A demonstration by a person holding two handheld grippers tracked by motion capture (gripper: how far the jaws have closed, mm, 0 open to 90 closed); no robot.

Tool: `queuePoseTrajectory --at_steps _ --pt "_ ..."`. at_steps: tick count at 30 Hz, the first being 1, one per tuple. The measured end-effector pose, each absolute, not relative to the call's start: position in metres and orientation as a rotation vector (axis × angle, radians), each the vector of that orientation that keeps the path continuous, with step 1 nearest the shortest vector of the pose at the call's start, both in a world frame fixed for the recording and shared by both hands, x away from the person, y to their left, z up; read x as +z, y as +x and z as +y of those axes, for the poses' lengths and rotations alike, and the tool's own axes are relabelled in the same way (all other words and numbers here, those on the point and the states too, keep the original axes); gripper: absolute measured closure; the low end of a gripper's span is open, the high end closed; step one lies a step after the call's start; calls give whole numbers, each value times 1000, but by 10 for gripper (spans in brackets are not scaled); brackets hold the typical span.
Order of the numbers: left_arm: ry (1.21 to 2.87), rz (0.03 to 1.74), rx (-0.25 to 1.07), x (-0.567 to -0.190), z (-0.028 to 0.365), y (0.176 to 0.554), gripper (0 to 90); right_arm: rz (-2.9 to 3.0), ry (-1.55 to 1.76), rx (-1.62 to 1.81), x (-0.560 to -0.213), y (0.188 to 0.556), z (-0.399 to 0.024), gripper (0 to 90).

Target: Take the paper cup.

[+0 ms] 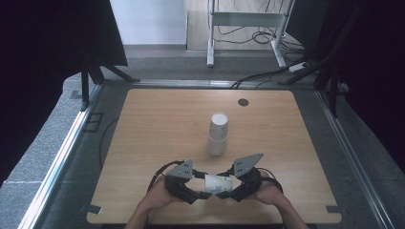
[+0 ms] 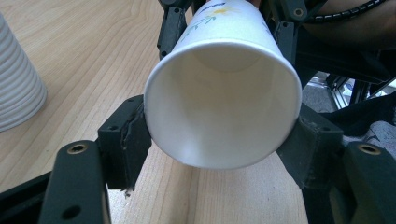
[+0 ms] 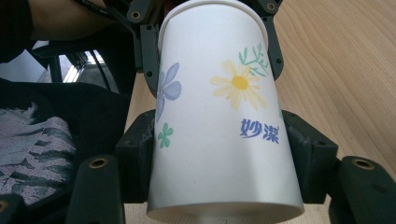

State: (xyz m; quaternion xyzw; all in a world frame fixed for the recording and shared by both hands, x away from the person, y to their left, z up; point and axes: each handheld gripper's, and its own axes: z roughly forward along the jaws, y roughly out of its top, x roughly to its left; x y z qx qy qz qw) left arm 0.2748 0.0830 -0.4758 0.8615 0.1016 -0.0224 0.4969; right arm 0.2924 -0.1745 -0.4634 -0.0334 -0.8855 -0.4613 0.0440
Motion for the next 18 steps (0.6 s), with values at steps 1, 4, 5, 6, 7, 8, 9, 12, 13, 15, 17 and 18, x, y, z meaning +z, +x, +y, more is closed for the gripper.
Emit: queuePoseTrajectory --at_steps 1,4,5,6,7,8,9,12,13,15,17,18 --pt "2088 246 -53 -476 83 275 313 -2704 -105 -1410 -463 293 -174 361" --pt "2094 242 -44 -475 83 274 316 -2711 -103 -1402 -463 293 -174 356" --pt "2097 242 -38 -475 83 274 318 -2715 -105 -1398 -463 293 -173 350" --pt "2099 244 -33 -474 83 274 320 -2723 -98 -1395 -463 293 -172 336" --pt "2100 244 -30 -474 83 274 320 -2729 -98 -1390 -463 292 -172 321" --pt "2100 244 -28 -474 84 274 322 -2735 -96 -1385 -464 292 -171 308" --pt "2101 243 -26 -473 85 274 322 -2742 -90 -1381 -464 291 -171 292" --pt "2109 248 -17 -472 86 274 324 -2755 -93 -1371 -463 291 -170 266" --pt "2115 248 -13 -471 86 274 325 -2758 -98 -1369 -463 291 -170 252" --pt "2129 248 -4 -471 86 273 325 -2772 -106 -1368 -462 291 -170 231" --pt "2145 245 4 -470 85 273 324 -2785 -117 -1362 -460 291 -171 207" --pt "2158 243 11 -469 85 272 324 -2796 -121 -1356 -459 290 -171 199"
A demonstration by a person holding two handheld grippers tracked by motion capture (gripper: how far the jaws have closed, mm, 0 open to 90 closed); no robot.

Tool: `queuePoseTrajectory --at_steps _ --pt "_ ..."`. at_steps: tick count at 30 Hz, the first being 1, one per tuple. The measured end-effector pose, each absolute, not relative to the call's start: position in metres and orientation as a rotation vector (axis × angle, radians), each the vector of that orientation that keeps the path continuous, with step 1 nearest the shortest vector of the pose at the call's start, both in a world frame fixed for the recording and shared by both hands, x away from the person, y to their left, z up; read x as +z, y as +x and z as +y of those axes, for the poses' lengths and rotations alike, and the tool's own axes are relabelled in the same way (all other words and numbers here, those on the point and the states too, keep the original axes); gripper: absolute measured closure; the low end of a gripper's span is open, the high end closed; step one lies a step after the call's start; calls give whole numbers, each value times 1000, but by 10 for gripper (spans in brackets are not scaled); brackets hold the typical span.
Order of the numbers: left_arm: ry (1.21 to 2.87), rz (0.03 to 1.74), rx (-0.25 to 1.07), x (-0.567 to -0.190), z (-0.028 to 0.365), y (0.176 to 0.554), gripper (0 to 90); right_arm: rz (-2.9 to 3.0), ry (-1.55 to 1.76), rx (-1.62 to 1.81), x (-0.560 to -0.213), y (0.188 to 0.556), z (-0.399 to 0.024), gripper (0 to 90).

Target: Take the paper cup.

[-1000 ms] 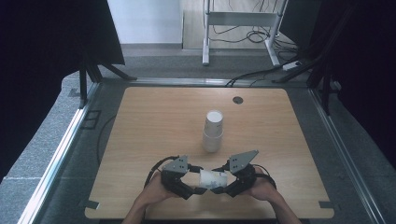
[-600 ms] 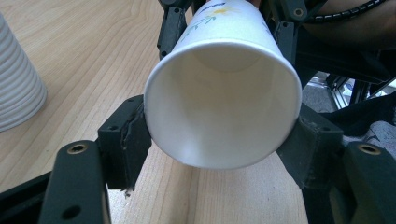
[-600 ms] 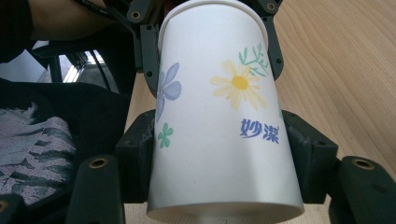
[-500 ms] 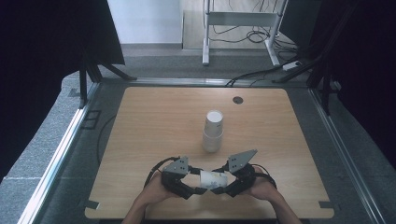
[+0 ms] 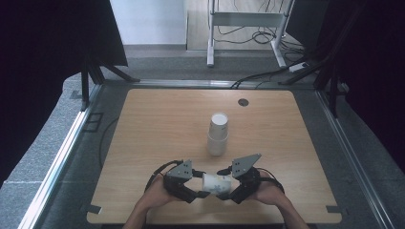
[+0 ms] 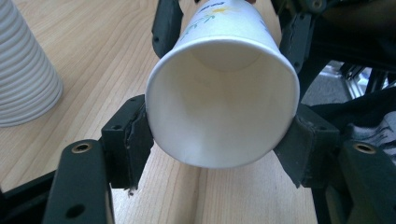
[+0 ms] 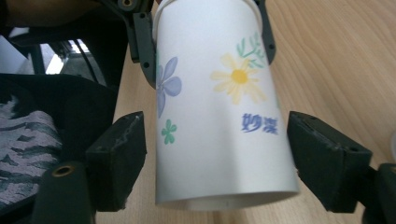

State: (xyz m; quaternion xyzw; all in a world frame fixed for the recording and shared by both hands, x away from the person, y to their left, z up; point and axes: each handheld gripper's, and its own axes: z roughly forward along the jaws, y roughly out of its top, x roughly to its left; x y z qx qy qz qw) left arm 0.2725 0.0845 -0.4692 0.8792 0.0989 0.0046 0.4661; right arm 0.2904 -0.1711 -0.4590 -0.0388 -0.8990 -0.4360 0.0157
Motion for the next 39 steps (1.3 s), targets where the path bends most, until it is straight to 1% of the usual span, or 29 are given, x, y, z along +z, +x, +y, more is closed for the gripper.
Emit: queuePoseTrajectory --at_steps 2,7,10,14,24,32,39 --pt "2188 241 34 -468 83 272 324 -2819 -133 -1344 -456 290 -172 182" --pt "2254 215 76 -459 80 271 322 -2875 -155 -1283 -449 290 -174 173" --pt "2272 215 88 -453 77 272 322 -2908 -153 -1214 -447 290 -172 172" --pt "2336 200 106 -446 72 275 322 -2967 -136 -1104 -445 288 -168 175" --pt "2493 126 127 -431 54 276 318 -3031 -94 -951 -440 290 -158 182" --pt "2599 42 172 -424 36 275 316 -3052 -48 -844 -444 290 -145 201" --pt "2638 11 197 -421 29 275 314 -3053 -38 -815 -447 292 -143 256"
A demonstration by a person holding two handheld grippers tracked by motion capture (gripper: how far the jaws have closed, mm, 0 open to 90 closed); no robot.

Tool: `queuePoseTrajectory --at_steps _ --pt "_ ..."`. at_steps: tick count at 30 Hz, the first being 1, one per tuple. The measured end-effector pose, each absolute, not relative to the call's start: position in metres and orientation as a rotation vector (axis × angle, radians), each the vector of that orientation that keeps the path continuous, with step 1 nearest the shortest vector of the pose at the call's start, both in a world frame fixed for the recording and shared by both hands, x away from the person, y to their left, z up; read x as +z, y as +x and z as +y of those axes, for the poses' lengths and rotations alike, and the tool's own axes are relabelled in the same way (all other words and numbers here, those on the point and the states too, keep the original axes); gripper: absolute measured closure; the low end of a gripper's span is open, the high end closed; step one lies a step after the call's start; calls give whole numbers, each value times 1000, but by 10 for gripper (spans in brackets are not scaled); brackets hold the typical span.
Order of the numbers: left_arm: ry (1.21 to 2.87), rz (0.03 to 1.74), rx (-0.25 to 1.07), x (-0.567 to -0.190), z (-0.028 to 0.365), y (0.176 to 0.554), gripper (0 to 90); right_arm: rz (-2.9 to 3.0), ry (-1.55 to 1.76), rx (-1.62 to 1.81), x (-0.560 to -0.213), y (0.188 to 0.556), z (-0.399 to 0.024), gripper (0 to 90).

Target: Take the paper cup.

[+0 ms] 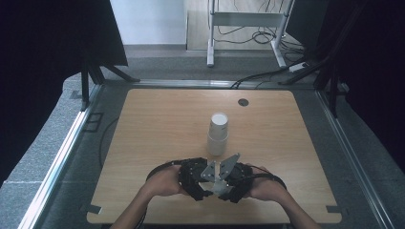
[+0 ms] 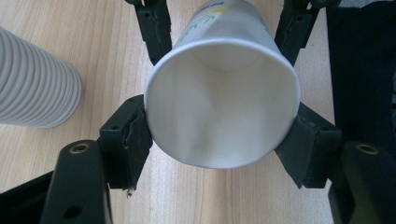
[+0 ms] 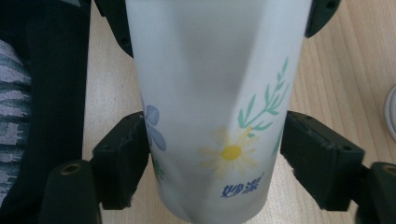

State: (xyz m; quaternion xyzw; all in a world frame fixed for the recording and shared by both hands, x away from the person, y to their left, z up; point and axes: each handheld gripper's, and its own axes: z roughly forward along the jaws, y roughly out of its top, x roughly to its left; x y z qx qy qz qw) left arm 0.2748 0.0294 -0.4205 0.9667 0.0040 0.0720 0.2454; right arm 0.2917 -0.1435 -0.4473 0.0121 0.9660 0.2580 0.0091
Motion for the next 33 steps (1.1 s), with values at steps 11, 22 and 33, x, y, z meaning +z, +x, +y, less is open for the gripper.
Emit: queuePoseTrajectory --at_steps 11,22,33 --pt "2659 -12 199 -420 25 275 311 3033 33 805 -449 291 -143 362" --pt "2512 102 132 -411 38 278 164 2981 142 1045 -444 293 -160 362" --pt "2334 183 80 -412 54 283 147 2879 147 1253 -449 291 -172 359"
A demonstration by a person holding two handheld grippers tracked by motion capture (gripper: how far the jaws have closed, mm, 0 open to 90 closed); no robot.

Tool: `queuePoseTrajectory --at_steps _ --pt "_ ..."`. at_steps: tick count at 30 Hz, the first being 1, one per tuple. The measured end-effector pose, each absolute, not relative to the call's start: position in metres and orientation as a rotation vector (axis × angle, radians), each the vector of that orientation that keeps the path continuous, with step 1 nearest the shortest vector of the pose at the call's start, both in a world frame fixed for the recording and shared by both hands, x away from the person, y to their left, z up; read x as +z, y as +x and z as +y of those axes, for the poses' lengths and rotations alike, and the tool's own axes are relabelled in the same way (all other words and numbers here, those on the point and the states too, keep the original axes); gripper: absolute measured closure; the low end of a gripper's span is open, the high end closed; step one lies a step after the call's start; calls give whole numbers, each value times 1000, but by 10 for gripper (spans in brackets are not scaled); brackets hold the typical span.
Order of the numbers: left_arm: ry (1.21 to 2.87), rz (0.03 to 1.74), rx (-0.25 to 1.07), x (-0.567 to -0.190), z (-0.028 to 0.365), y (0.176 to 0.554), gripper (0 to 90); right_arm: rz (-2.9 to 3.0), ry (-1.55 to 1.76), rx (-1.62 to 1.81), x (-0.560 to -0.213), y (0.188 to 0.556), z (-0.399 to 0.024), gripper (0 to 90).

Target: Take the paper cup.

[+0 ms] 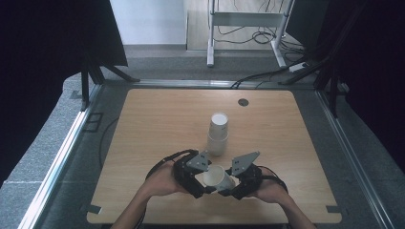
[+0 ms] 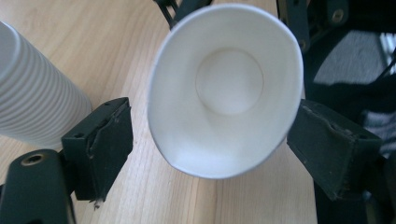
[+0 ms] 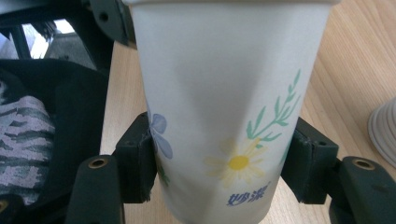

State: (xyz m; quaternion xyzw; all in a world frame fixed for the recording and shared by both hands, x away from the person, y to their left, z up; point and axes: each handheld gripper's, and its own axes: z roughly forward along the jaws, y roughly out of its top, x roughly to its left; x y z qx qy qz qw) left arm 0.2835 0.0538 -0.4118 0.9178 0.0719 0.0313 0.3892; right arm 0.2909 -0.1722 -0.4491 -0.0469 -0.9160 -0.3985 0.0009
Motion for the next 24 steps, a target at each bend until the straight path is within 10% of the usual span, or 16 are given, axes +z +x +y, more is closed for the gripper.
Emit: queuePoseTrajectory --at_steps 24 --pt "2116 204 -7 -431 59 287 238 -2725 -203 -1494 -469 289 -175 357"
